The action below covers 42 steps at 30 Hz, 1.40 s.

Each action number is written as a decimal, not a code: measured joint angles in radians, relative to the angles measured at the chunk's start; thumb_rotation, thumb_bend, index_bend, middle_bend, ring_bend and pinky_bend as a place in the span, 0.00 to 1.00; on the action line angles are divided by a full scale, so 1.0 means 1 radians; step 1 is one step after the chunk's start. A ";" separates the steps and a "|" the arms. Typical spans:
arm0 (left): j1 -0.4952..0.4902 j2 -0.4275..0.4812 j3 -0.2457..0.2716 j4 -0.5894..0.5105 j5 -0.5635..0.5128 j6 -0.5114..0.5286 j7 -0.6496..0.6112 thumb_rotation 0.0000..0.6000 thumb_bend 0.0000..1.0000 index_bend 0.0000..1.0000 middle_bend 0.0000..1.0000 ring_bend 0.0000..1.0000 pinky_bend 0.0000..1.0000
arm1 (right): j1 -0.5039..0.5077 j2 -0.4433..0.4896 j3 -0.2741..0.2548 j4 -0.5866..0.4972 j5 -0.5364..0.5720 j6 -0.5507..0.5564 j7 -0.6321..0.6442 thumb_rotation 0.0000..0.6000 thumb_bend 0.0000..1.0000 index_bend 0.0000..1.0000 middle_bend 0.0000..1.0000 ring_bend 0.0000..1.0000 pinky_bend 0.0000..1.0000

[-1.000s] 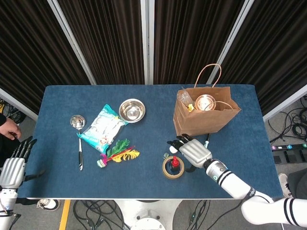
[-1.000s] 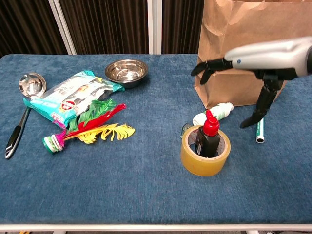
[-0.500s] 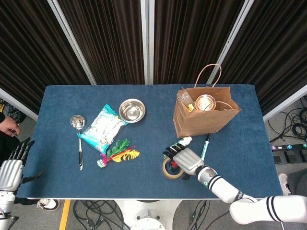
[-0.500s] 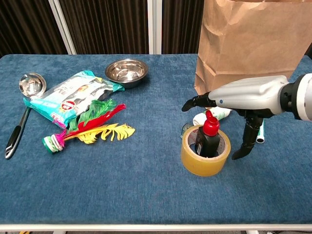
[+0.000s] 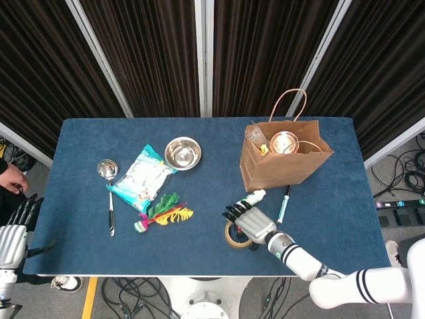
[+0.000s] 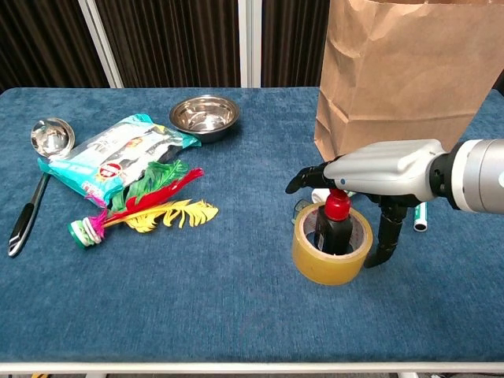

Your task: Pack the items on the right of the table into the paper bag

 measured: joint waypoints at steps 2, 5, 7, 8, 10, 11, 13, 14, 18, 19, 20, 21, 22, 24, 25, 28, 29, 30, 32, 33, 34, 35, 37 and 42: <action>0.003 0.003 0.000 -0.004 0.000 0.003 -0.001 1.00 0.17 0.12 0.12 0.02 0.15 | 0.003 -0.006 -0.005 0.004 0.007 0.005 -0.008 1.00 0.00 0.00 0.03 0.00 0.00; 0.006 0.006 0.001 -0.007 0.000 0.003 -0.003 1.00 0.17 0.12 0.12 0.02 0.15 | 0.003 -0.010 -0.016 0.003 0.008 0.022 -0.024 1.00 0.00 0.00 0.03 0.00 0.00; 0.009 0.010 0.004 -0.010 0.003 0.006 -0.003 1.00 0.17 0.12 0.12 0.02 0.15 | 0.000 -0.012 -0.022 0.000 0.003 0.039 -0.032 1.00 0.00 0.00 0.04 0.00 0.00; 0.010 0.011 0.005 -0.011 0.004 0.007 -0.003 1.00 0.17 0.12 0.12 0.02 0.15 | -0.002 -0.013 -0.023 -0.001 0.000 0.047 -0.034 1.00 0.00 0.00 0.04 0.00 0.00; 0.015 0.015 0.008 -0.018 0.008 0.015 -0.001 1.00 0.17 0.12 0.12 0.02 0.15 | -0.007 -0.018 -0.023 -0.003 -0.009 0.060 -0.034 1.00 0.00 0.00 0.04 0.00 0.00; 0.017 0.017 0.009 -0.022 0.009 0.017 0.001 1.00 0.17 0.12 0.12 0.02 0.15 | -0.009 -0.022 -0.022 -0.001 -0.013 0.063 -0.032 1.00 0.00 0.00 0.04 0.00 0.00; 0.019 0.019 0.010 -0.026 0.010 0.018 0.004 1.00 0.17 0.12 0.12 0.02 0.15 | -0.011 -0.029 -0.017 0.007 -0.019 0.064 -0.025 1.00 0.00 0.00 0.05 0.00 0.00; 0.020 0.020 0.010 -0.028 0.011 0.018 0.005 1.00 0.17 0.12 0.12 0.02 0.15 | -0.012 -0.033 -0.015 0.012 -0.020 0.064 -0.022 1.00 0.00 0.00 0.06 0.00 0.00; 0.024 0.025 0.011 -0.033 0.011 0.021 0.007 1.00 0.17 0.12 0.12 0.02 0.15 | -0.013 -0.054 -0.006 0.037 -0.019 0.061 -0.012 1.00 0.00 0.00 0.09 0.02 0.00; 0.025 0.026 0.011 -0.034 0.012 0.023 0.007 1.00 0.17 0.12 0.12 0.02 0.15 | -0.013 -0.060 -0.003 0.043 -0.020 0.063 -0.010 1.00 0.00 0.01 0.10 0.04 0.00; 0.026 0.027 0.011 -0.035 0.012 0.023 0.007 1.00 0.17 0.12 0.12 0.02 0.15 | -0.014 -0.065 -0.002 0.048 -0.023 0.065 -0.010 1.00 0.00 0.02 0.11 0.06 0.00; 0.026 0.027 0.011 -0.035 0.012 0.022 0.007 1.00 0.17 0.12 0.12 0.02 0.15 | -0.015 -0.069 -0.002 0.052 -0.026 0.067 -0.010 1.00 0.00 0.03 0.13 0.08 0.00; 0.025 0.027 0.010 -0.034 0.011 0.020 0.007 1.00 0.17 0.12 0.12 0.02 0.15 | -0.017 -0.073 -0.001 0.055 -0.032 0.072 -0.010 1.00 0.00 0.04 0.14 0.10 0.00; 0.023 0.024 0.008 -0.031 0.010 0.016 0.006 1.00 0.17 0.12 0.12 0.02 0.15 | -0.022 -0.078 0.000 0.059 -0.043 0.084 -0.010 1.00 0.00 0.10 0.21 0.17 0.05; 0.022 0.022 0.007 -0.028 0.009 0.014 0.005 1.00 0.17 0.12 0.12 0.02 0.15 | -0.026 -0.082 0.001 0.062 -0.053 0.094 -0.010 1.00 0.00 0.12 0.23 0.19 0.07; 0.020 0.018 0.004 -0.023 0.008 0.013 0.004 1.00 0.17 0.12 0.12 0.02 0.15 | -0.041 -0.091 0.001 0.068 -0.078 0.120 -0.012 1.00 0.00 0.19 0.28 0.24 0.18; 0.019 0.017 0.004 -0.022 0.008 0.012 0.004 1.00 0.17 0.12 0.12 0.02 0.15 | -0.044 -0.092 0.000 0.069 -0.080 0.123 -0.015 1.00 0.00 0.20 0.28 0.24 0.18; 0.018 0.016 0.003 -0.020 0.008 0.010 0.004 1.00 0.17 0.12 0.12 0.02 0.15 | -0.045 -0.093 -0.001 0.070 -0.079 0.124 -0.020 1.00 0.00 0.21 0.28 0.25 0.19; 0.015 0.012 0.002 -0.016 0.008 0.006 0.005 1.00 0.17 0.12 0.12 0.02 0.15 | -0.047 -0.095 -0.003 0.073 -0.072 0.127 -0.033 1.00 0.00 0.21 0.28 0.25 0.19; 0.014 0.011 0.002 -0.013 0.008 0.004 0.005 1.00 0.17 0.12 0.12 0.02 0.15 | -0.048 -0.096 -0.004 0.074 -0.068 0.127 -0.037 1.00 0.00 0.22 0.28 0.25 0.19; 0.012 0.008 0.001 -0.010 0.007 0.000 0.004 1.00 0.17 0.12 0.12 0.02 0.15 | -0.050 -0.097 -0.004 0.075 -0.063 0.127 -0.040 1.00 0.00 0.22 0.28 0.25 0.19; 0.011 0.007 0.000 -0.007 0.007 -0.001 0.004 1.00 0.17 0.12 0.12 0.02 0.15 | -0.051 -0.097 -0.004 0.076 -0.061 0.127 -0.041 1.00 0.00 0.23 0.28 0.25 0.19; 0.009 0.004 -0.001 -0.003 0.006 -0.003 0.002 1.00 0.17 0.12 0.12 0.02 0.15 | -0.053 -0.097 -0.002 0.077 -0.062 0.127 -0.042 1.00 0.00 0.24 0.29 0.25 0.20; 0.008 0.003 -0.003 -0.002 0.007 -0.003 -0.001 1.00 0.17 0.12 0.12 0.02 0.15 | -0.061 -0.093 0.006 0.073 -0.081 0.137 -0.034 1.00 0.00 0.30 0.35 0.30 0.25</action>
